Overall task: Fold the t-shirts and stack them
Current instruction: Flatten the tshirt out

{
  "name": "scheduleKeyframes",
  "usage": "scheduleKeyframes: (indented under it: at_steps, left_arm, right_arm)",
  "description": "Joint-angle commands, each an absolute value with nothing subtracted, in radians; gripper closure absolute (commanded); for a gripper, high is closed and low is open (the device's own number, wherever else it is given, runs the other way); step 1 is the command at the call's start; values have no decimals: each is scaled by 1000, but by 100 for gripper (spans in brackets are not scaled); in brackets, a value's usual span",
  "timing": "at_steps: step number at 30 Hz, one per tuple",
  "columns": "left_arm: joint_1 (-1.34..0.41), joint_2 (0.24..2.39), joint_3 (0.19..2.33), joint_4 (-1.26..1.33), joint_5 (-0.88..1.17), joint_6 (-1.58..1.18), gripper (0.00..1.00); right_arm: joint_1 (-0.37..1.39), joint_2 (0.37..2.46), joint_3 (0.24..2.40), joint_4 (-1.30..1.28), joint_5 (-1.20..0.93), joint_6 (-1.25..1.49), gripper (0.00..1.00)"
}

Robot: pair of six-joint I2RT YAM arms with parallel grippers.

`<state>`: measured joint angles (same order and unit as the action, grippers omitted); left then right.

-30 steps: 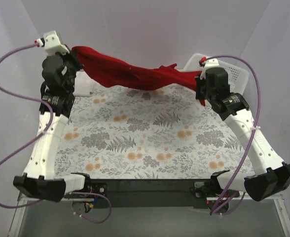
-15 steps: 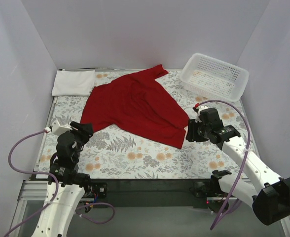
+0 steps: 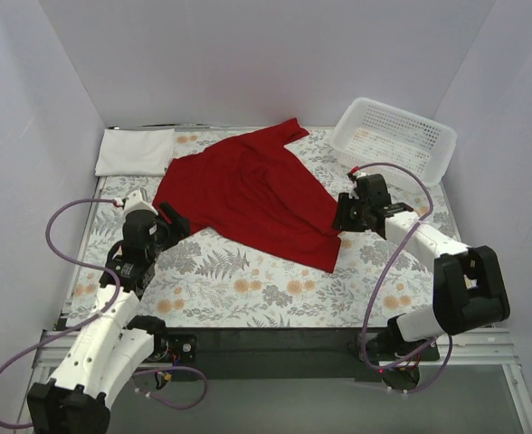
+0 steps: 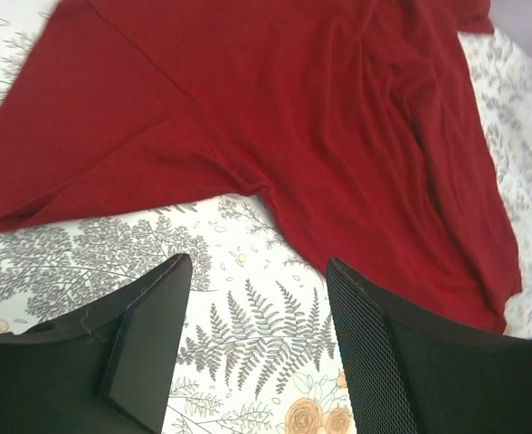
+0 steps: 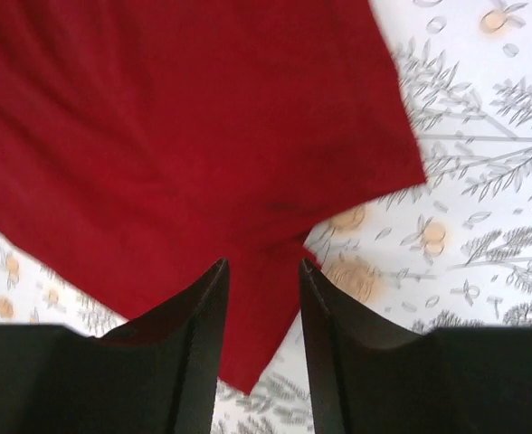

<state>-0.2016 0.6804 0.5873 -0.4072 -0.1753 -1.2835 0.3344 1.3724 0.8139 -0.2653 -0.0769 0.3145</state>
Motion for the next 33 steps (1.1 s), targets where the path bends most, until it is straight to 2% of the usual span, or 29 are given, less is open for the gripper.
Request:
scheduleKeyframes:
  at_steps: [1,4,5,8,12,16,20,22,26,30,33]
  left_arm:
    - [-207,805,591,-272,-57,-1172,40]
    - [-207,831,563,-220,-83,-1152,40]
    - [-207,833,542,-206,-97,-1143,40]
    - [-209,836,518,-196,-106,-1129,40]
    - [-213,847,518,-196,-121,-1129,40]
    - [-222,847,518,-198,-126,-1127,40]
    - [-225,847,517,-198,-130,-1127,40]
    - [-225,847,515,-199,-133,-1129,40]
    - [-225,853,520,-201,-135,-1132,40]
    - [-225,853,522,-202,-138,-1134,40]
    - [-225,848,523,-209,-146,-1135,40]
  right_arm:
    - [264,1504,902,-105,-48,325,66]
    - [235,1648,949,-78,-51,330,86]
    - [221,1693,978,-71,-58,334,89]
    - [189,1808,1057,-67,-17,342,90]
    - [132,1885,1139,-74,78,391,87]
    - [127,1875,1195,-84,121,374,83]
    - [146,1757,1160,-89,16,356,77]
    - [185,1712,1111,-90,-30,347,71]
    - [291,1634,1031,-87,-155,337,63]
    - [426,1640,979,-87,-210,351,62]
    - [460,1669,939,-87,-239,371,62]
